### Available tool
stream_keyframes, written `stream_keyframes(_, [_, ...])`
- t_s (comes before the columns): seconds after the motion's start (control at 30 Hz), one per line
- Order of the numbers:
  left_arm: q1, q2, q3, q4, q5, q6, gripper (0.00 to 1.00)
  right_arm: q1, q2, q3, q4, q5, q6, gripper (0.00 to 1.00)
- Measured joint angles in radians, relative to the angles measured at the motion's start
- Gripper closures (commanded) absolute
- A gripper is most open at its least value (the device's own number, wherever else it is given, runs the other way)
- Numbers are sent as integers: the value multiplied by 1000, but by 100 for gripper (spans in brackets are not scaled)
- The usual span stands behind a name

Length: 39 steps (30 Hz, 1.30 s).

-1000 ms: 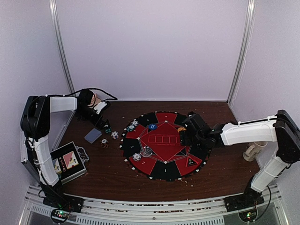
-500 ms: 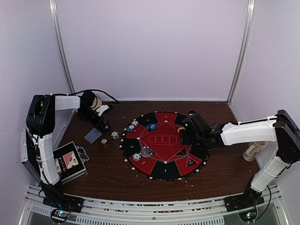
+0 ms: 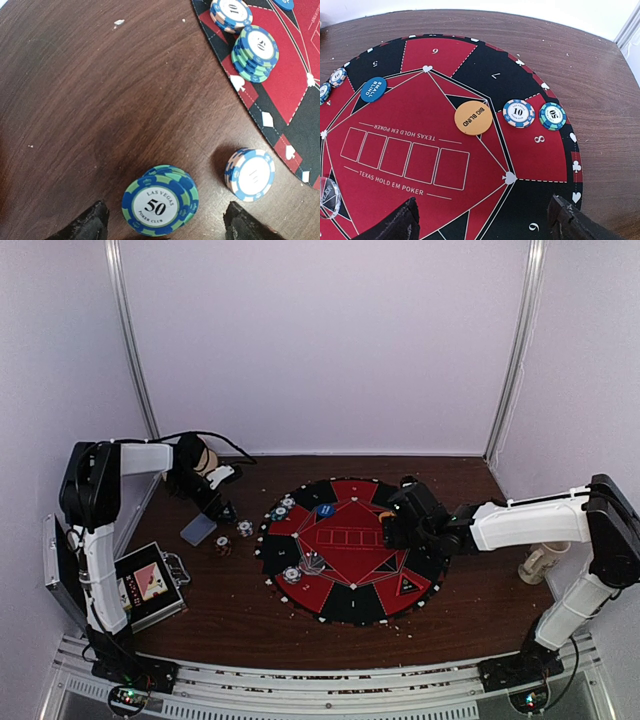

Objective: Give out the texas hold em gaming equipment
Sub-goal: Pick up the pile of poker chips from the pile of poker chips.

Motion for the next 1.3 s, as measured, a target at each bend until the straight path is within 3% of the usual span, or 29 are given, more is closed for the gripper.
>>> stream_keyframes(0.57, [0,16,15,-6,-4,6,27,1,0,0,6,0,0,10])
stream_keyframes(1.1, [0,20,17,-9,-4,10,45,1,0,0,12,0,0,10])
stream_keyframes(1.3, [0,20,17,-10,-5,11,48,3,0,0,13,0,0,10])
